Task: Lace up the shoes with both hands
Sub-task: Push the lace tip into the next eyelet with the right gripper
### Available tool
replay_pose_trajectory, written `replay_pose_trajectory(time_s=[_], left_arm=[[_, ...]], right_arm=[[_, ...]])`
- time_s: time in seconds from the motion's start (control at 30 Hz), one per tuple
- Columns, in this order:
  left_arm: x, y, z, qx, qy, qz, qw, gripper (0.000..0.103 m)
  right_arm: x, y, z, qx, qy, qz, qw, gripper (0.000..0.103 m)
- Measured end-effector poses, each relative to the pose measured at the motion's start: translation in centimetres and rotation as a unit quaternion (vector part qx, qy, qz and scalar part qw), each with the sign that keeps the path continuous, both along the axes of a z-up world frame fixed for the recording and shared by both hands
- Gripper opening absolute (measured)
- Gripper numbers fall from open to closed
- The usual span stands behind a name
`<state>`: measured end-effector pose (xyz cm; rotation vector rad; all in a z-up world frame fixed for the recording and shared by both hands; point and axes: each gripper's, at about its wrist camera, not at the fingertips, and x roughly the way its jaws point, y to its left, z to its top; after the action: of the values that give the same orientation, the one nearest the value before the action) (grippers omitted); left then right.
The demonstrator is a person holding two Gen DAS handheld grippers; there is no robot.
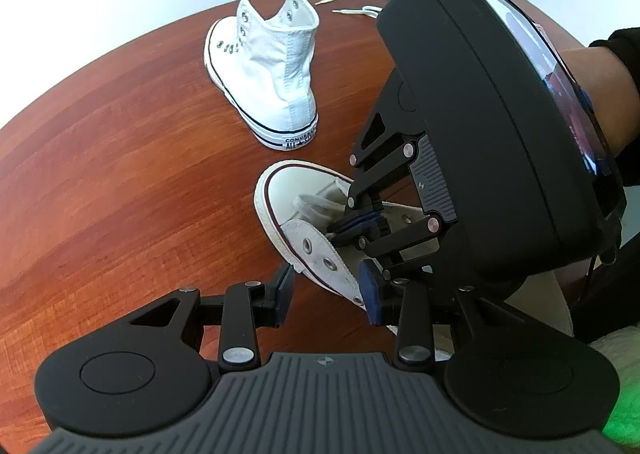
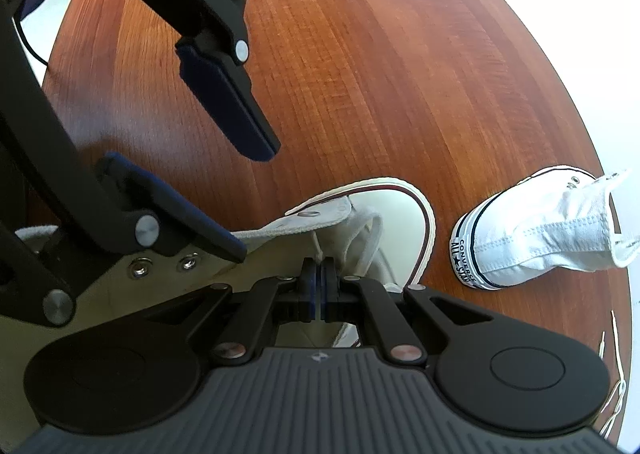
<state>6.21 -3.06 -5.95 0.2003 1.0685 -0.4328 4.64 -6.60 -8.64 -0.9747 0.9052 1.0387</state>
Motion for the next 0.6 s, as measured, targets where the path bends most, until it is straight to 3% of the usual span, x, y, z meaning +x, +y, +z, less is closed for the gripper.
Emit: replay_pose_trajectory(time_s=[0.1,0.2,0.4,0.5,0.6], left_arm=[[0.0,0.3,-0.2,0.018,0.002,0.006,0.9998,0.038],[-0.2,1.1,-0.7,0.003,0.015,0.024,0.9996,0.038],[-1.0,1.4,0.4,-0.045,-0.003,0.027,0.9986,0.038],[-1.1,0.9,0.8,-0.051,-0.013,0.016,0.9985,0.038],[-1.1,0.8,0.7,-0.050,-0.014,0.016,0.9985,0.038]], right_arm=[[-0.6,0.3,0.2,-0.007,-0.002,0.005,1.000,0.002],[-3.1,0.1,1.2,-0.011,-0.003,0.005,1.000,0.002],[-4.2,0.6,1.8,-0.015,-0.010,0.007,1.000,0.002],[-4.6,0.7,2.1,-0.009,-0.009,0.004,1.000,0.002],[-2.9,0.9,0.1,-0.004,-0.006,0.003,1.000,0.002]])
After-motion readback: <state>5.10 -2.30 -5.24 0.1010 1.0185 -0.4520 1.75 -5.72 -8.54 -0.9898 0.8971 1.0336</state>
